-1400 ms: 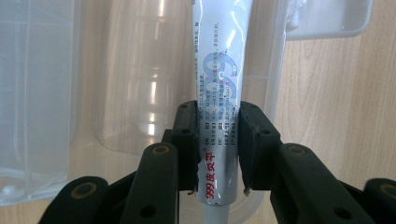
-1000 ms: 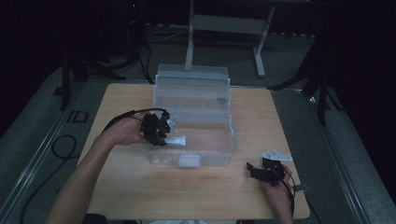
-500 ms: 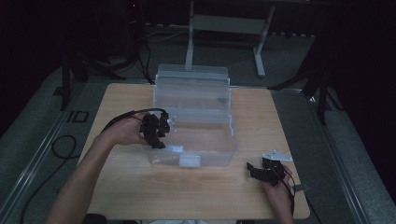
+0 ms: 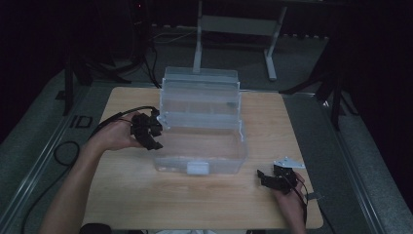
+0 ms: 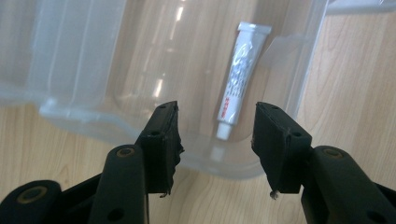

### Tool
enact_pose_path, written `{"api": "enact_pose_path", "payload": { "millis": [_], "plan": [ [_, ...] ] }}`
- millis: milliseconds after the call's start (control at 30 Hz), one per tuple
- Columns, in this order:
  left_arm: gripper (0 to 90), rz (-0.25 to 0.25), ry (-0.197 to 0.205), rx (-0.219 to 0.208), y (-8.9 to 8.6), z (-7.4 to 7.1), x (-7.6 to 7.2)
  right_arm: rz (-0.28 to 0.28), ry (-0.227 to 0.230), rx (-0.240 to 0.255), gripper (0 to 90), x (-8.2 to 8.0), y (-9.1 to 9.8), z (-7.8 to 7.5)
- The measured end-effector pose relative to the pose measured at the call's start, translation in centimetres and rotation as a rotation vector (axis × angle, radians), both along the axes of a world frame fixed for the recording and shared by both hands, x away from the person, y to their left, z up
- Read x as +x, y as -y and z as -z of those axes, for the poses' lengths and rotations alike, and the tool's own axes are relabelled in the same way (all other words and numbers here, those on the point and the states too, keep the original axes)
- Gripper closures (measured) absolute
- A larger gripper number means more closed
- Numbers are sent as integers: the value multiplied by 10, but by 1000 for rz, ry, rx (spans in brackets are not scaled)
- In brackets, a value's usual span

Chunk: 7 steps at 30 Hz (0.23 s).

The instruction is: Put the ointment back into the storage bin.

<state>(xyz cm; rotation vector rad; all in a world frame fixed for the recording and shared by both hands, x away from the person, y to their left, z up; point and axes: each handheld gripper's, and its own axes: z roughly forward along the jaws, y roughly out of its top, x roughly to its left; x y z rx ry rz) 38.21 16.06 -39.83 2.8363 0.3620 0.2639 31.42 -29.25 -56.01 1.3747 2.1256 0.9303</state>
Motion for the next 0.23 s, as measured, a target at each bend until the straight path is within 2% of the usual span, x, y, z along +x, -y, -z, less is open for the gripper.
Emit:
{"api": "enact_pose_path", "payload": {
  "millis": [233],
  "plan": [
    [511, -35, 7, -4, -14, -3, -1, 0, 0, 0, 245, 0, 0, 0]
  ]
}}
